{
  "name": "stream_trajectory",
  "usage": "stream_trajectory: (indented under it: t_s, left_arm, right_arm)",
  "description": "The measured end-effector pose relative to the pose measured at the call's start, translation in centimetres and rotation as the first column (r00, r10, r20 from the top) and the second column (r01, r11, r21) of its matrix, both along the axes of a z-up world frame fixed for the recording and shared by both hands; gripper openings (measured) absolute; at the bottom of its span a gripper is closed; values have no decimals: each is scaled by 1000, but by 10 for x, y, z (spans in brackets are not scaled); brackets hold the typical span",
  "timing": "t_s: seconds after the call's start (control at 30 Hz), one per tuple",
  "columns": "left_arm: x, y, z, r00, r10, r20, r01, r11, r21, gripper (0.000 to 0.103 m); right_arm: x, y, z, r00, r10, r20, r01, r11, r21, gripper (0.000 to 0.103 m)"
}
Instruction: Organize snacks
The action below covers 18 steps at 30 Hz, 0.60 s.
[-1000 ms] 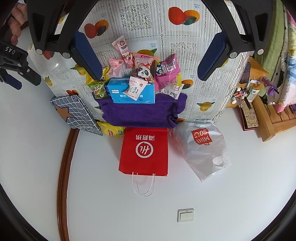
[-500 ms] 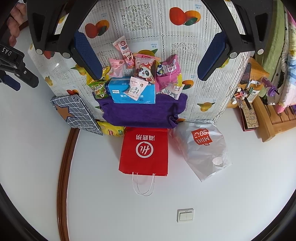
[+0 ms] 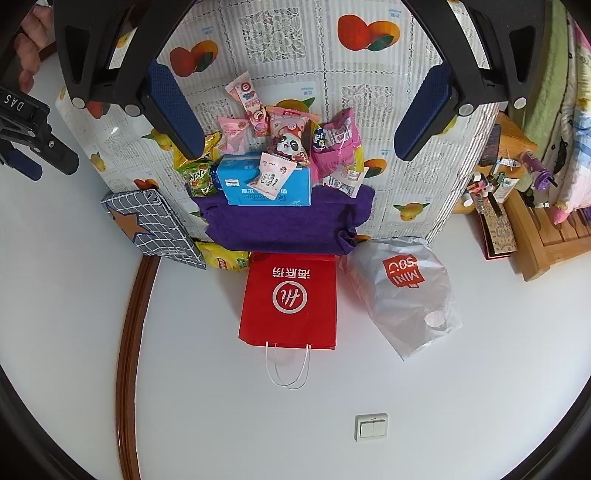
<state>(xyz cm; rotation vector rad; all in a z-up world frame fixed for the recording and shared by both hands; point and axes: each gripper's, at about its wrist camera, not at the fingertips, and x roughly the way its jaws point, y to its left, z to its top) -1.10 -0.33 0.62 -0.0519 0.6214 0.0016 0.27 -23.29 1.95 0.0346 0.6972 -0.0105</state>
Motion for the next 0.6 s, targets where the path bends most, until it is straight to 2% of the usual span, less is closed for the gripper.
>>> stream_trajectory:
  t_s: [0.6]
  left_arm:
    - [1,2,5,1000,5,3,-5,1000,3,103]
  right_arm:
    - [-2,7,-1,1000,14,1,-14,1000,-5,103]
